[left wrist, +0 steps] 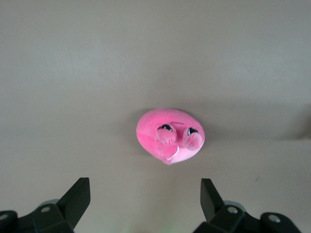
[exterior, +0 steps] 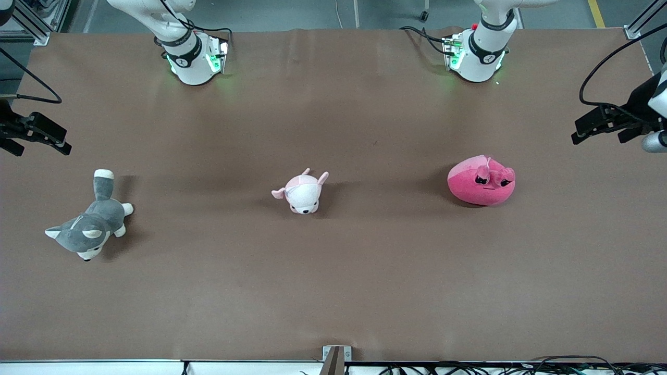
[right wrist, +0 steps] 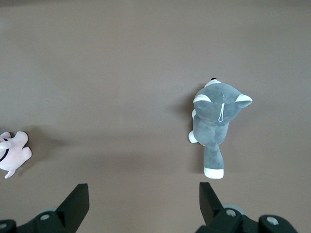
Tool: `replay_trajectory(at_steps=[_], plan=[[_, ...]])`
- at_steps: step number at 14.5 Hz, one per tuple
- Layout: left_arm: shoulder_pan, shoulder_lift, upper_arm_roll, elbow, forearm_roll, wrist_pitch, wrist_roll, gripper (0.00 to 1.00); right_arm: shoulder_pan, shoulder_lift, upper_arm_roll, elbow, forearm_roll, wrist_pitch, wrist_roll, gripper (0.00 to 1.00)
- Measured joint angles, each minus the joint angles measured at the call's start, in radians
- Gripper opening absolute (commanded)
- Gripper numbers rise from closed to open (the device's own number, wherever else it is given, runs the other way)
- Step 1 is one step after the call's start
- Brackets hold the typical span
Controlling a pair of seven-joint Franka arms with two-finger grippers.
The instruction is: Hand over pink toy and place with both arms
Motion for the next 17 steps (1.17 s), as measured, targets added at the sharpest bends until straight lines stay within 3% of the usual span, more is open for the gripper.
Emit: replay_trajectory(at_steps=[6,13,17], plan=[[-0.01,0.032,-0.003,-0.14,-0.001,0.039,-0.056,1.0,0.0,0.0,0.0,0.0,0.0,0.0,0.0,1.0],[-0.011,0.033,-0.03,-0.437,0.002,0.333,-0.05,1.0,0.0,0.0,0.0,0.0,0.0,0.0,0.0,1.0],[-0.011,0.033,-0.032,-0.547,0.002,0.487,-0.027,1.0,0.0,0.005,-0.003,-0.001,0.0,-0.001,0.0,1.0]])
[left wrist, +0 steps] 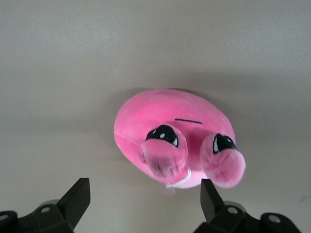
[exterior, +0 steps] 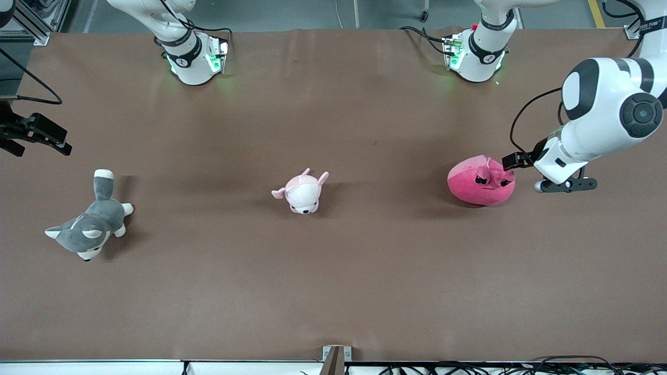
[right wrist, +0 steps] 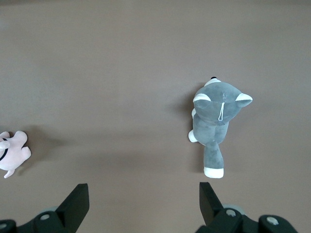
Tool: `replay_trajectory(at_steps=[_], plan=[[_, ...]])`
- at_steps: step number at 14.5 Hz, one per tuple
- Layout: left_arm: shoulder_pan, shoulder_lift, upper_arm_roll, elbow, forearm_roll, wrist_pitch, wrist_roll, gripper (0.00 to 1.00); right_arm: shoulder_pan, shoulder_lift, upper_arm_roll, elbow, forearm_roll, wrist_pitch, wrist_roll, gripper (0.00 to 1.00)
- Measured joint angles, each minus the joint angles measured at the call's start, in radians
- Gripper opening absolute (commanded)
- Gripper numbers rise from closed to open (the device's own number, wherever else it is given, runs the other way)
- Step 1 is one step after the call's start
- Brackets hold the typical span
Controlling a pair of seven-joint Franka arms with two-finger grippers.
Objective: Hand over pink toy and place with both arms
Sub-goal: 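Reach the left gripper down onto the pink plush toy and grasp it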
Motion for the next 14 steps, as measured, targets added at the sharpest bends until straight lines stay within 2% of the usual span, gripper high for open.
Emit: replay_trajectory(at_steps=[2,4,11,14], plan=[[0.0,0.001,-0.002,-0.034,0.0,0.057,0.005,0.98,0.0,0.001,-0.002,0.0,0.0,0.0,0.0,1.0],[0.0,0.01,-0.003,-0.053,0.0,0.093,0.006,0.91,0.0,0.001,-0.004,0.0,0.0,0.0,0.0,1.0],[-0.002,0.058,-0.01,-0.056,-0.004,0.178,0.006,0.71,0.0,0.004,-0.006,-0.001,0.0,-0.001,0.0,1.0],[-0.002,0.07,-0.023,-0.056,-0.035,0.19,0.002,0.57,0.003,0.008,-0.003,-0.003,0.0,-0.001,0.0,1.0]])
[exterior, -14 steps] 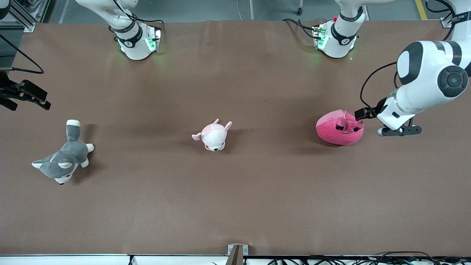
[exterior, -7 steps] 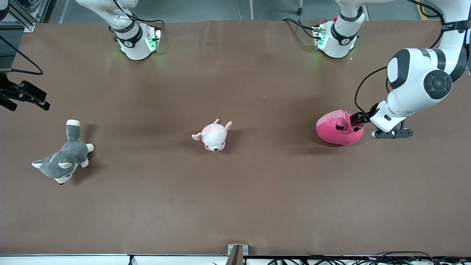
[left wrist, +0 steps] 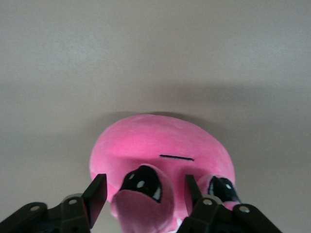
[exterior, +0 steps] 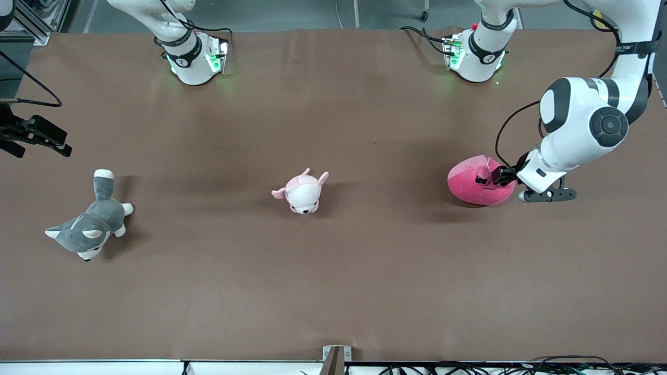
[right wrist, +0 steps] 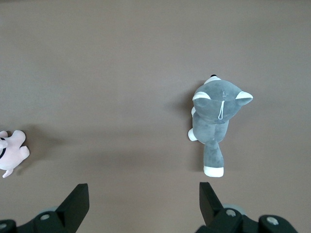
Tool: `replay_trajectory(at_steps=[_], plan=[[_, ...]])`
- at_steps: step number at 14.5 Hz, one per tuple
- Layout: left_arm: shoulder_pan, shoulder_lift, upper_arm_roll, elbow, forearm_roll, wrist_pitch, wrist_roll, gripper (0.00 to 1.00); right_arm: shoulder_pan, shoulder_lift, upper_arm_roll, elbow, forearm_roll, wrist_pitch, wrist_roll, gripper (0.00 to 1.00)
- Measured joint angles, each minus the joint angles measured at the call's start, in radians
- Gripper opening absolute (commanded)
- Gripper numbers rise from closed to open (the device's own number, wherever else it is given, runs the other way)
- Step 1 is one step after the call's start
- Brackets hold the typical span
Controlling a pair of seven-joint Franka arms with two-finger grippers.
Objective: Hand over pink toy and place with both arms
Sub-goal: 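Reach the left gripper down onto the pink plush toy and grasp it, then lift the pink toy with the left gripper while the right gripper approaches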
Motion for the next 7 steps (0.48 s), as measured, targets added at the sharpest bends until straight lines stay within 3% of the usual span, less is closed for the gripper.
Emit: replay_trajectory(at_steps=[2,5,7], plan=[[0.0,0.002,-0.002,0.0,-0.017,0.0,-0.001,0.4,0.006,0.01,0.002,-0.001,0.0,0.0,0.0,1.0],[0.0,0.002,-0.002,0.0,-0.024,0.0,-0.002,0.26,0.023,0.032,0.006,-0.001,0.0,0.0,0.0,1.0],[0.0,0.002,-0.002,-0.001,-0.025,-0.002,-0.002,0.1,0.043,0.047,0.007,-0.001,0.0,0.0,0.0,1.0]])
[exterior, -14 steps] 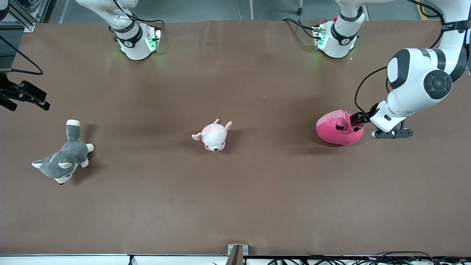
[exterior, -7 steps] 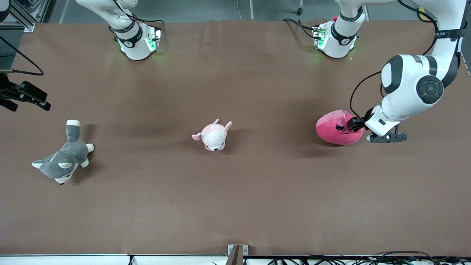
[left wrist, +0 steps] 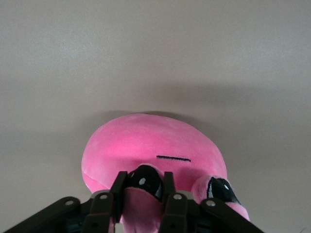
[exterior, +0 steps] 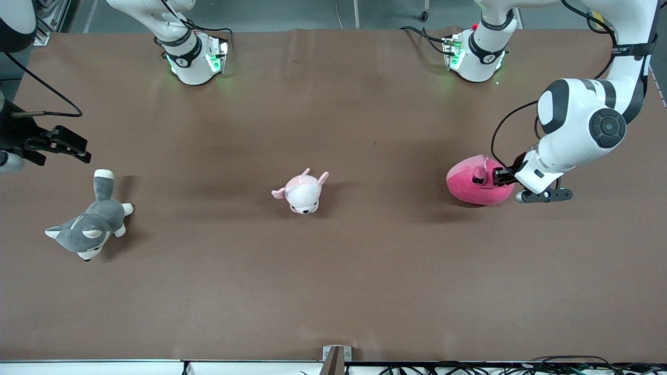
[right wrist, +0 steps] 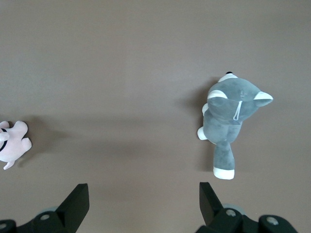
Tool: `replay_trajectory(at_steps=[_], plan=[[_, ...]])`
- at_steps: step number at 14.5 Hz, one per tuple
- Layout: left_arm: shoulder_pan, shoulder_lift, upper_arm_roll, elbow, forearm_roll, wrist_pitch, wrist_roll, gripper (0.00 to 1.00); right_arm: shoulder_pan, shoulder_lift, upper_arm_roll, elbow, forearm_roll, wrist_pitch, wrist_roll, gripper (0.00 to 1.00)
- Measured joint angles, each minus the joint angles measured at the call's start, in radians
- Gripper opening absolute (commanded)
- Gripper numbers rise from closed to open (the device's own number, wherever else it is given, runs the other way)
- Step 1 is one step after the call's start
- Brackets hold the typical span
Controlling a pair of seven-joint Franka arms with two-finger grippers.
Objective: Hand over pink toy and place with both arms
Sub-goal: 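Lift the pink toy with the left gripper while the right gripper approaches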
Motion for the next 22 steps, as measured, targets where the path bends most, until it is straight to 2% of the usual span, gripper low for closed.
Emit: replay_trajectory(at_steps=[1,2,5,9,14,19,21,22], plan=[[0.0,0.0,0.0,-0.001,0.0,-0.006,0.0,0.03,0.011,0.009,0.0,0.0,0.0,0.0,0.0,1.0],[0.0,0.0,0.0,-0.001,0.0,-0.018,-0.001,0.0,0.021,0.016,0.001,0.0,0.0,0.001,0.0,1.0],[0.0,-0.005,0.0,0.036,0.0,-0.096,-0.041,0.0,0.036,0.029,0.001,0.0,0.0,0.001,0.0,1.0],[-0.006,-0.018,-0.035,0.212,-0.004,-0.272,-0.16,0.0,0.038,0.048,0.001,0.0,0.0,0.001,0.0,1.0],[-0.024,-0.027,-0.171,0.422,-0.087,-0.377,-0.419,0.0,0.041,0.078,0.0,-0.001,0.001,0.001,0.0,1.0],[-0.047,-0.005,-0.386,0.566,-0.101,-0.381,-0.797,0.0,0.052,0.082,0.002,0.0,0.006,0.001,0.0,1.0],[-0.113,0.044,-0.416,0.635,-0.101,-0.379,-0.934,0.0,0.061,0.082,0.003,0.0,0.031,0.001,0.0,1.0],[-0.159,0.074,-0.417,0.671,-0.101,-0.373,-0.993,0.0,0.061,0.082,0.002,-0.001,0.079,0.0,0.0,1.0]])
